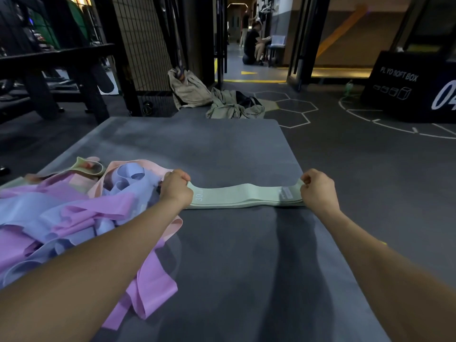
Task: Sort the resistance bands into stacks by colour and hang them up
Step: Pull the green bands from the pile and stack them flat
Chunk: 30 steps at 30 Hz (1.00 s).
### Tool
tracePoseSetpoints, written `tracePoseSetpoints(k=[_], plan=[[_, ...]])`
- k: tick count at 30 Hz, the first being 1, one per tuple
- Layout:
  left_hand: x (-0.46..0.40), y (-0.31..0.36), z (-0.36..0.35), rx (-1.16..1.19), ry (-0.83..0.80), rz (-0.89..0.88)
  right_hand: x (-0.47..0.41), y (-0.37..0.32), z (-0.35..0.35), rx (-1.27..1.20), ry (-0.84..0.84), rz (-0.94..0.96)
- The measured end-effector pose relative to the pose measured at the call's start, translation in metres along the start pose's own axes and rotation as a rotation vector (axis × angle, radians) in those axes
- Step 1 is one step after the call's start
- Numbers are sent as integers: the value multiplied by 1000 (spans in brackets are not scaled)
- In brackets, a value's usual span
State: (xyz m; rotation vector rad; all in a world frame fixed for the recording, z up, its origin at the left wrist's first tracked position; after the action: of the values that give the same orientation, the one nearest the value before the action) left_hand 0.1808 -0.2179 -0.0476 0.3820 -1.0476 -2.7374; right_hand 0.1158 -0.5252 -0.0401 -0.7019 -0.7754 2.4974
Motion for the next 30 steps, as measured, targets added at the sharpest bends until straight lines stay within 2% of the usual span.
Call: tracePoseSetpoints(k=[5,6,8,10,12,15,19,23,26,28,30], plan=[[2,1,0,-87,0,-113,2,0,-2,142,18,53],[2,3,2,-136,11,-179,2,-3,-1,196,44,110],[5,12,9,-222,30,-417,5,-19,-2,222,34,296],[8,21,11,-298,-63,-684,10,-42,-13,186,-144,476],[8,24,7,-397,-241,-786,17,-62,-30,197,-369,559],[1,16,-3,-552,-448,-729,22,-74,-50,249,-588,559],[-8,6,-14,-556,-575,-673,18,-69,-55,235,-622,526],[-8,4,-16,-469,-573,-677,20,-64,-53,132,-586,489],[-4,8,-15,-492,-540,-660,23,-62,-49,154,-605,503],[3,18,-13,-565,-472,-706,19,-56,-40,185,-589,493],[13,35,-13,-510,-383,-744,12,-45,-29,244,-529,470]])
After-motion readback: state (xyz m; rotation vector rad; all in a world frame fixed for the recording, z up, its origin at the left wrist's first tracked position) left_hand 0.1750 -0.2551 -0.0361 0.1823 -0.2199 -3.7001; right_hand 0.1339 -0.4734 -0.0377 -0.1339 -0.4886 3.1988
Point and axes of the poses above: each hand's wrist, its own x-axis away from the middle knuckle, its own z-axis out of the back of the hand, y = z × x, the point moved 3 cm from there along -x, towards the middle knuckle, and after that the axes turned 8 degrees about y, right-handed, at the moved point
